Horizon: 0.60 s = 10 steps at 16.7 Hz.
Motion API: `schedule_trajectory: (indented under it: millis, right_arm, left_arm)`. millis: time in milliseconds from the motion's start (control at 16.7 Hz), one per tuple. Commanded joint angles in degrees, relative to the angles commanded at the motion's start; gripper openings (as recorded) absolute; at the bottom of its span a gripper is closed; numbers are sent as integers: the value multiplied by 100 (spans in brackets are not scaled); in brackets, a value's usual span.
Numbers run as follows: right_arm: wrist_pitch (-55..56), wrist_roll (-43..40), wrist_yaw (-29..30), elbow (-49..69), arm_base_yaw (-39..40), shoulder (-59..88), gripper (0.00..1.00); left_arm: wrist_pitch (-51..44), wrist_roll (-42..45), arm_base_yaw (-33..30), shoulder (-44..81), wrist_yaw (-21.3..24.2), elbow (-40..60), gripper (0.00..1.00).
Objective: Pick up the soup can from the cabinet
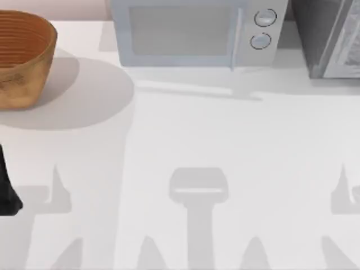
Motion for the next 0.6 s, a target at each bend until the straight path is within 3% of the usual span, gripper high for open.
schedule_trajectory:
  millis: [300, 600]
  right_arm:
    - [-138, -3, 50, 370, 56, 361, 100]
    - [-631, 13, 277, 2185, 264, 1880, 100]
  left_arm:
    - [0, 0, 0, 0, 0, 0, 100]
    - [0, 0, 0, 0, 0, 0, 100]
